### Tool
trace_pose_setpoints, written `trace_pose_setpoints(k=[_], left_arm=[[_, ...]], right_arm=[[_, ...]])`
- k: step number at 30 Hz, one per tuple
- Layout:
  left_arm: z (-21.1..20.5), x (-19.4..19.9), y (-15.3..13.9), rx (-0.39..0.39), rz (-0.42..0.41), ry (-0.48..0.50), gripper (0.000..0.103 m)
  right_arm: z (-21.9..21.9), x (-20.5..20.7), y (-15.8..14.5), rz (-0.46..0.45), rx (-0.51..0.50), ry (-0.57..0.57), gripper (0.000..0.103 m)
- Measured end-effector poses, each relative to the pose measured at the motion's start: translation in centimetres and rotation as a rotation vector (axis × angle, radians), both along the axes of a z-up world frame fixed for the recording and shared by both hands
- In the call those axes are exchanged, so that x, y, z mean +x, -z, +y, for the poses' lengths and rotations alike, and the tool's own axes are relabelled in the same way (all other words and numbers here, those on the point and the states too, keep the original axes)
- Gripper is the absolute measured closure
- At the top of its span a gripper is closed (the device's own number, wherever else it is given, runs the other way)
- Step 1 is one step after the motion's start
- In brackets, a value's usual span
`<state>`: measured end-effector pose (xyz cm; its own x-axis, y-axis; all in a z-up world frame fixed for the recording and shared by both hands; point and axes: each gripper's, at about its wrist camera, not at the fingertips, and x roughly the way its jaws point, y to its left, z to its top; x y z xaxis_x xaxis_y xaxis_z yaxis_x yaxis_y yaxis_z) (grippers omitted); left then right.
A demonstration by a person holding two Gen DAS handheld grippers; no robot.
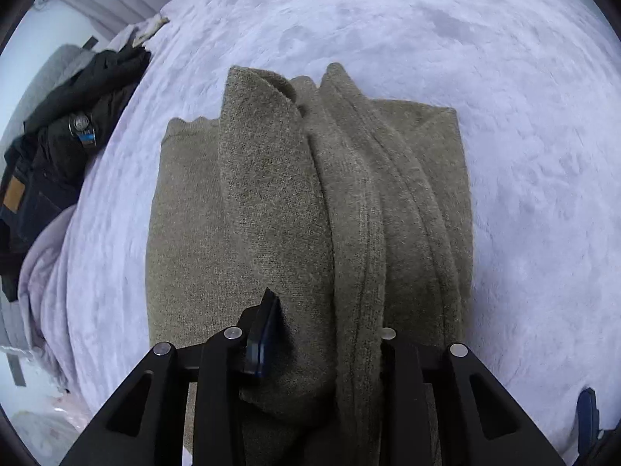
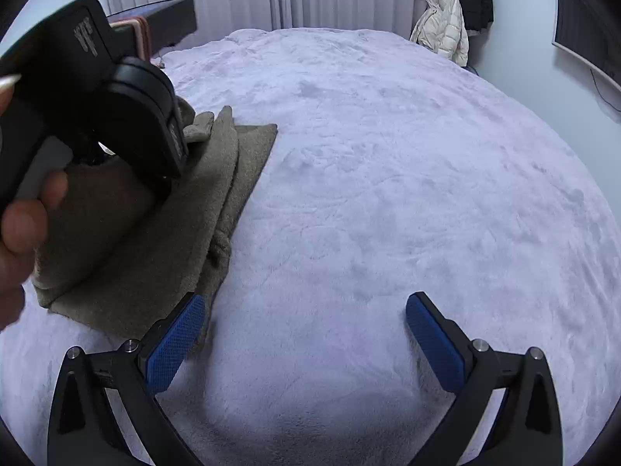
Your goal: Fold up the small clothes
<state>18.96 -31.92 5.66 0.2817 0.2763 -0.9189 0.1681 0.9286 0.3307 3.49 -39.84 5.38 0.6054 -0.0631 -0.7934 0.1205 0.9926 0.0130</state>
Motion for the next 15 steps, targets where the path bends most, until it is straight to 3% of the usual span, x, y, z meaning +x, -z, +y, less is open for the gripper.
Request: trace_pose_setpoints(k=[1, 3, 8, 10, 11, 13, 15], left_arm=[[0.0, -0.2, -0.6, -0.042, 0.019, 0.02, 0.044], [0.5, -0.5, -2.7, -0.172, 0.052, 0.041, 0.024], [4.3, -3.3, -10.0, -0.387, -0.041, 0.133, 0.024], [7.5, -4.2, -11.5, -0.407, -0.115, 0.124, 0.024], [8.7, -4.4, -11.8, -0.39, -0.16, 0.108, 0.016], [12.9, -4.3, -10.8, -0.324, -0.248, 0.044, 0.005], [16.8, -4.0, -8.8, -0.302, -0.27, -0.012, 0.005]], right_arm=[[0.0, 0.0, 0.2, 0.007, 0.009, -0.006, 0.0], [0.0, -0.2, 0.3, 0.012, 0.006, -0.005, 0.0], [0.2, -1.5, -1.0, -0.023, 0.028, -0.014, 0.0], [0.3, -2.2, -2.0, -0.051, 0.063, -0.035, 0.0], [0.4, -2.4, -2.5, -0.066, 0.091, -0.052, 0.0], [0.6, -2.4, -3.6, -0.095, 0.17, -0.099, 0.0], [1.1, -1.8, -4.7, -0.114, 0.283, -0.169, 0.0]])
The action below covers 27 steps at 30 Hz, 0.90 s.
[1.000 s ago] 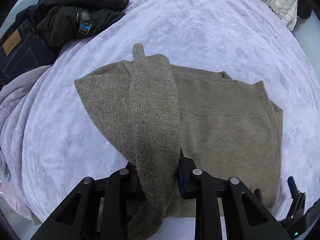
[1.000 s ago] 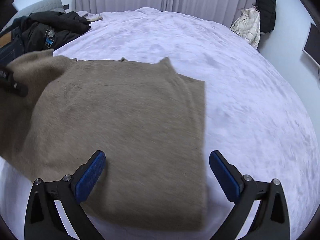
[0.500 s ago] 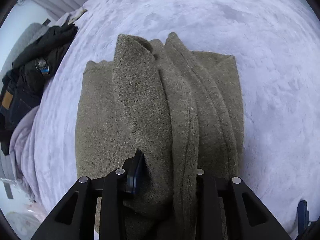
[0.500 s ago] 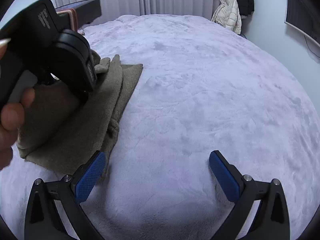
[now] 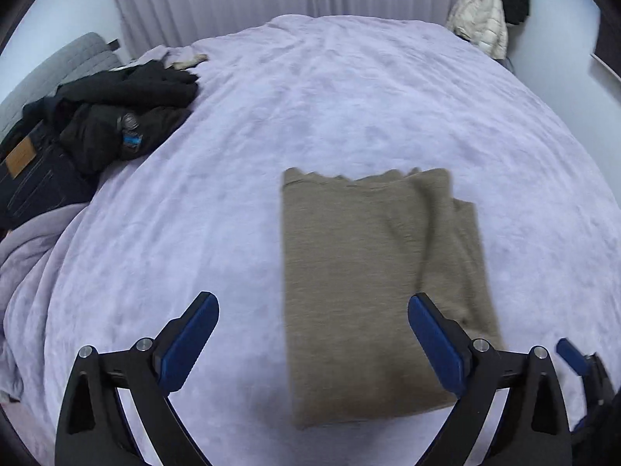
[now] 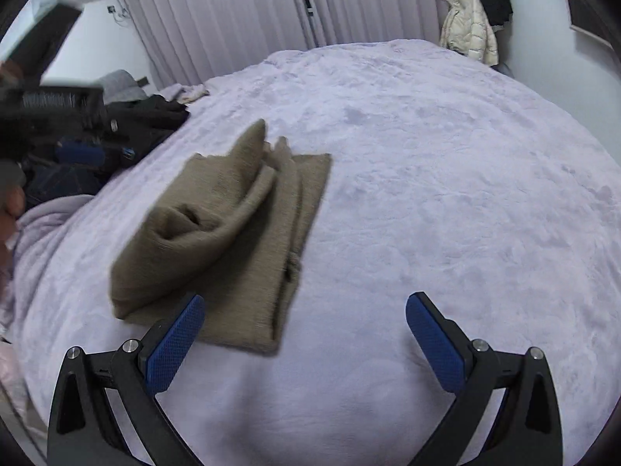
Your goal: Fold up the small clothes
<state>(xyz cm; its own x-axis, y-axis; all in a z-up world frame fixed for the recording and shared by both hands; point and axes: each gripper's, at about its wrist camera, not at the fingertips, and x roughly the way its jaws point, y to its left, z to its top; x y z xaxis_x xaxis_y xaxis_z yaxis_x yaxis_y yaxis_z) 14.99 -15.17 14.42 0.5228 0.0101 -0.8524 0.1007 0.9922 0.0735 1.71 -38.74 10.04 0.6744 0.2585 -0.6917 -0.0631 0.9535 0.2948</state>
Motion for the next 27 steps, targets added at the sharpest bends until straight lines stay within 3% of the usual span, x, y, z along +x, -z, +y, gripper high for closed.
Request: trace_pose_setpoints(k=[4, 11, 14, 15, 16, 17, 18, 19, 21, 24, 26, 27], left_arm=[[3.7, 0.5, 4.4, -0.089, 0.086, -0.05, 0.005], [1.8, -0.9, 7.9, -0.095, 0.112, 0.029, 0.005], [0.8, -0.9, 8.7, -0.105, 0.125, 0.054, 0.005], [0.4, -1.0, 8.5, -0.118, 0.131, 0.063, 0.005], [0.0, -1.0, 8.3, -0.133, 0.137, 0.075, 0.005], [-0.4, -1.2, 7.8, -0.147, 0.132, 0.083, 0.005], [-0.9, -1.6, 7.3, -0.168, 0.119, 0.098, 0.005], [-1.5, -1.9, 6.8, -0.184, 0.103, 0.121, 0.005], [-3.4, -2.2, 7.0, -0.161, 0.084, 0.168, 0.005], [-5.8, -2.1, 8.9, -0.023, 0.078, 0.194, 0.004], [-6.1, -2.6, 8.8, -0.002, 0.047, 0.209, 0.004], [-5.9, -2.6, 8.7, -0.013, 0.043, 0.213, 0.004]], right_arm=[[1.6, 2.9, -0.6, 0.006, 0.172, -0.121, 0.0], [1.5, 12.4, 2.9, 0.244, 0.444, -0.134, 0.001], [2.4, 14.8, 4.0, 0.277, 0.465, -0.156, 0.012], [3.2, 15.4, 4.2, 0.291, 0.432, -0.165, 0.031], [4.0, 15.9, 4.2, 0.301, 0.346, -0.167, 0.068], [4.4, 16.2, 3.9, 0.302, 0.256, -0.163, 0.088], [4.2, 15.8, 3.0, 0.271, 0.223, -0.15, 0.089], [3.1, 15.3, 2.2, 0.223, 0.251, -0.139, 0.09], [0.7, 13.9, 1.8, 0.147, 0.276, -0.121, 0.09], [-0.7, 14.3, 5.4, 0.261, 0.206, -0.081, 0.089], [-1.6, 13.8, 5.9, 0.254, 0.257, -0.055, 0.088], [-1.9, 13.2, 5.1, 0.219, 0.284, -0.04, 0.081]])
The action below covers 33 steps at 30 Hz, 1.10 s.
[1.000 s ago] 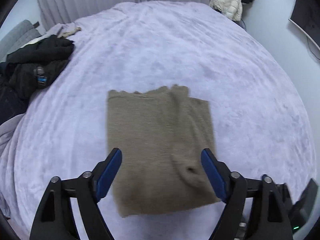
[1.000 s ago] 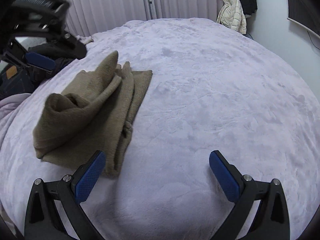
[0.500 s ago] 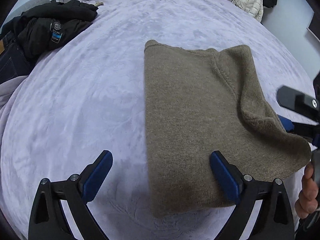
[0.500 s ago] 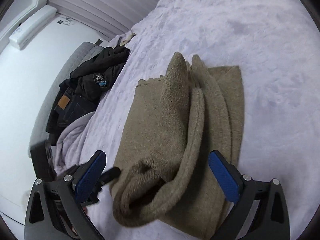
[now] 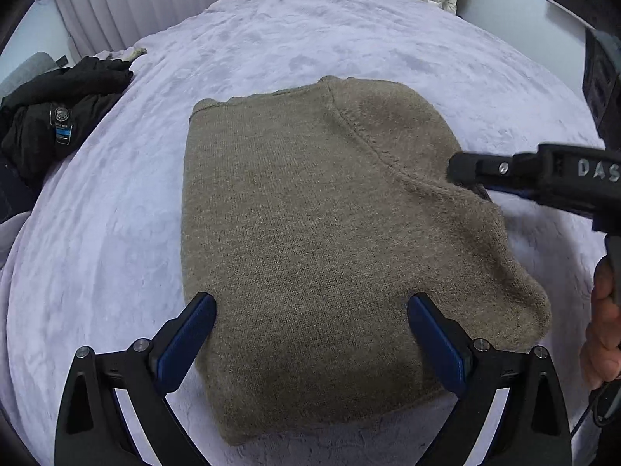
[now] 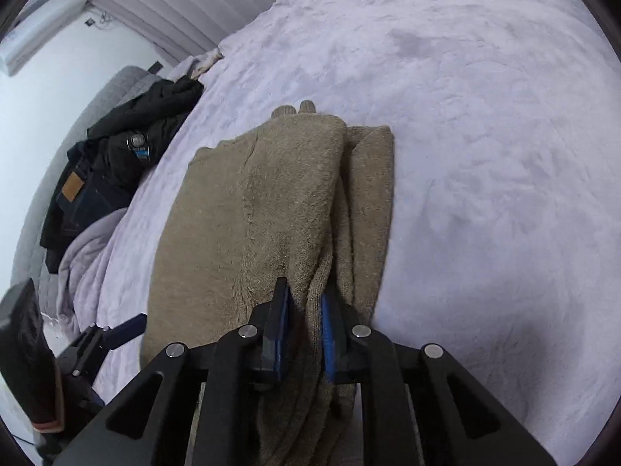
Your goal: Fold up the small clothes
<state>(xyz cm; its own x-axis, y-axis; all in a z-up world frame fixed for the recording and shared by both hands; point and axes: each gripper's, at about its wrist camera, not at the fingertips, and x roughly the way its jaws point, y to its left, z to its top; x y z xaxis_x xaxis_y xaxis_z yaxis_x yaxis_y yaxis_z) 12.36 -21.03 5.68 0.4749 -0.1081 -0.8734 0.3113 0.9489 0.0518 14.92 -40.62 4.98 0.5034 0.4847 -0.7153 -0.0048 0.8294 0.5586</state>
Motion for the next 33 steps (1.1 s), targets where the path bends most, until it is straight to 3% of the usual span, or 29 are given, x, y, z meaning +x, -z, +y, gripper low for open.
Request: trace_pose_setpoints(k=[2, 4, 6, 9, 10, 11, 12, 15, 16, 17, 19, 21, 24, 26, 28, 33], left_arm=[[0.6, 0.2, 0.0, -0.019, 0.011, -0.002, 0.004], [0.8, 0.1, -0.1, -0.031, 0.012, -0.004, 0.004], [0.9, -0.1, -0.2, -0.037, 0.011, -0.013, 0.004], [0.4, -0.3, 0.1, -0.016, -0.005, -0.022, 0.004], [0.2, -0.4, 0.1, -0.006, -0.011, -0.02, 0.004], [0.0, -0.5, 0.0, -0.001, -0.015, -0.017, 0.004], [-0.1, -0.6, -0.2, -0.008, -0.012, -0.008, 0.004], [-0.3, -1.4, -1.6, -0.122, 0.02, 0.059, 0.005], [-0.8, -1.5, -1.7, -0.155, 0.034, 0.086, 0.005], [-1.7, -1.6, -1.5, -0.137, 0.033, 0.098, 0.005], [-3.3, -1.5, -0.1, -0.042, 0.029, 0.104, 0.005], [-3.7, -1.5, 0.6, -0.003, 0.018, 0.112, 0.005], [-1.7, -2.0, -1.1, -0.067, 0.035, 0.114, 0.005], [0.8, -2.9, -2.9, -0.107, 0.005, 0.102, 0.005], [3.7, -4.1, -3.8, -0.102, -0.043, 0.075, 0.005], [9.2, -7.2, -1.6, -0.039, -0.049, 0.048, 0.005]], right_arm=[[0.1, -0.4, -2.2, -0.083, -0.037, 0.008, 0.071], [0.9, -0.1, -3.9, -0.142, -0.099, -0.007, 0.036], [1.9, 1.5, -4.3, -0.124, -0.162, -0.011, 0.023], [3.0, 4.8, -2.9, -0.063, -0.211, -0.005, 0.023], [3.2, 5.8, -2.3, -0.041, -0.205, -0.001, 0.034], [3.2, 6.3, -1.8, -0.025, -0.19, -0.014, 0.051], [3.3, 6.6, -1.4, -0.006, -0.206, -0.036, 0.086], [3.6, 5.1, -3.6, -0.108, -0.288, -0.059, 0.094], [3.2, 4.3, -4.3, -0.142, -0.302, -0.049, 0.094], [2.2, 3.7, -4.6, -0.158, -0.308, -0.027, 0.094], [1.0, 4.4, -3.1, -0.099, -0.314, -0.037, 0.094], [1.2, 4.9, -1.2, -0.057, -0.343, -0.058, 0.093], [0.8, 3.9, -2.2, -0.051, -0.305, -0.043, 0.081], [-0.2, 1.2, -4.2, -0.12, -0.252, -0.009, 0.075], [-0.5, -2.5, -5.4, -0.163, -0.267, -0.008, 0.069], [2.2, -10.7, -5.0, -0.203, -0.206, -0.135, 0.069]])
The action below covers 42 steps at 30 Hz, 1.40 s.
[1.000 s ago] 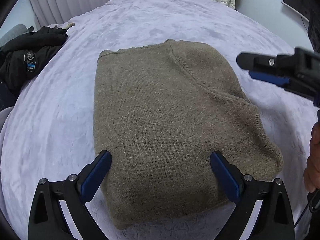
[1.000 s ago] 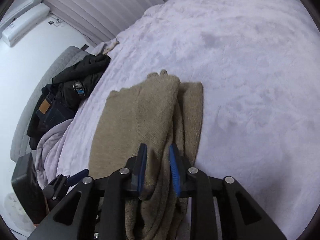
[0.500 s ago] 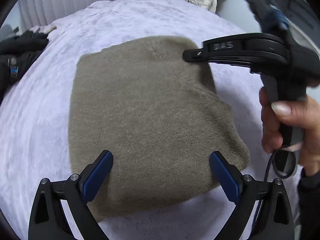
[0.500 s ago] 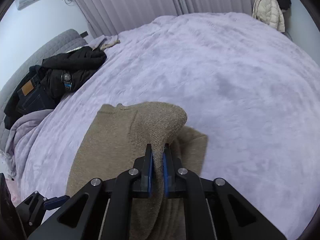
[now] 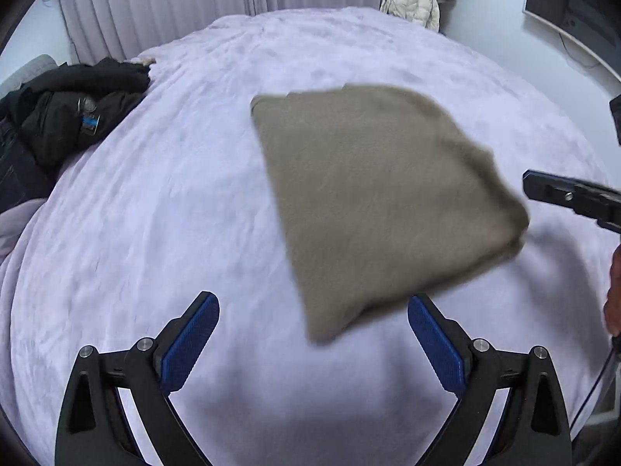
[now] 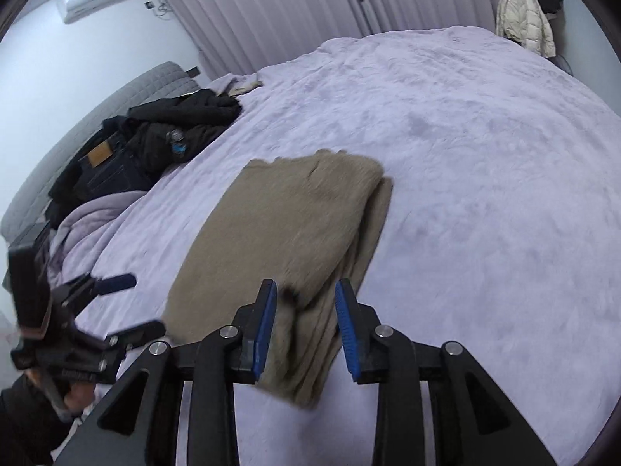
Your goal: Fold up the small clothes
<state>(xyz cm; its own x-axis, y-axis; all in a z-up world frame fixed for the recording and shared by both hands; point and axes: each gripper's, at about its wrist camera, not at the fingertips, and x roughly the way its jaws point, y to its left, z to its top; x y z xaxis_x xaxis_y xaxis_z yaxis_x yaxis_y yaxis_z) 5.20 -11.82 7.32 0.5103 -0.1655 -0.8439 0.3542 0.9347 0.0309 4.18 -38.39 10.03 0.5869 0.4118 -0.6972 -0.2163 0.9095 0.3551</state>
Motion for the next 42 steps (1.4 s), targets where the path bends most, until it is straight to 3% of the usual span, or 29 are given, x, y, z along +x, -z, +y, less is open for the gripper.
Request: trace_pose_setpoints(k=[3, 6, 7, 10, 12, 14, 17, 19, 20, 22, 24, 27, 29, 32, 35, 39, 41, 42], left_arm=[[1.2, -0.6, 0.9, 0.021, 0.018, -0.024, 0.005], [0.7, 0.8, -2.0, -0.076, 0.003, -0.008, 0.005], [-0.1, 2.0, -3.5, -0.109, -0.005, 0.012, 0.005], [-4.2, 6.3, -6.0, -0.109, -0.001, 0.054, 0.005], [-7.5, 9.7, -6.2, -0.115, 0.052, 0.075, 0.005], [-11.2, 12.7, -5.1, -0.067, 0.113, 0.082, 0.005], [-15.6, 16.3, -1.5, 0.079, 0.18, 0.064, 0.005], [-16.9, 18.2, 1.2, 0.147, 0.24, 0.034, 0.005], [-17.0, 18.6, 1.7, 0.133, 0.251, 0.026, 0.005], [-17.1, 19.3, 2.5, 0.07, 0.265, 0.012, 0.005], [-17.3, 19.3, 3.5, 0.033, 0.275, 0.004, 0.005], [-18.8, 18.7, 4.9, 0.075, 0.223, 0.016, 0.0], [-19.3, 18.5, 4.9, 0.094, 0.209, 0.017, 0.0], [-18.1, 18.3, 3.7, 0.051, 0.233, 0.007, 0.0], [-14.9, 16.2, 0.7, -0.005, 0.197, 0.006, 0.0], [-9.4, 11.0, -2.6, -0.078, 0.094, 0.014, 0.0], [-5.7, 7.9, -2.8, -0.049, 0.039, -0.009, 0.0], [-3.8, 6.5, -2.6, -0.025, 0.011, -0.023, 0.0]], right_arm=[[2.8, -0.9, 1.5, 0.003, -0.09, -0.032, 0.069], [4.4, -0.5, 2.8, 0.004, -0.157, -0.038, 0.069], [4.6, -0.4, 3.2, 0.012, -0.168, -0.039, 0.069], [4.4, -0.8, 3.2, 0.001, -0.169, -0.026, 0.069], [3.9, -1.0, 2.9, -0.019, -0.139, -0.006, 0.067], [3.7, -0.8, 2.9, -0.02, -0.097, -0.018, 0.055], [3.7, 0.4, 4.1, 0.011, -0.053, -0.048, 0.054], [3.5, 0.6, 4.6, 0.027, -0.033, -0.069, 0.063], [3.4, 0.5, 4.4, 0.019, -0.037, -0.081, 0.068], [3.1, 0.1, 3.8, 0.0, -0.04, -0.103, 0.093], [3.0, -0.5, 3.6, 0.01, -0.061, -0.136, 0.094], [2.7, -1.2, 5.9, 0.085, -0.072, -0.131, 0.094], [1.9, -1.1, 6.3, 0.094, -0.032, -0.119, 0.094], [0.7, -1.2, 5.3, 0.091, 0.026, -0.091, 0.094], [-0.1, -2.8, 3.6, 0.063, 0.036, -0.029, 0.091], [1.1, -4.3, -0.4, -0.091, -0.038, -0.001, 0.09], [2.4, -2.7, -1.0, -0.103, -0.033, -0.035, 0.083], [3.5, -1.7, -1.0, -0.099, -0.037, -0.058, 0.069]])
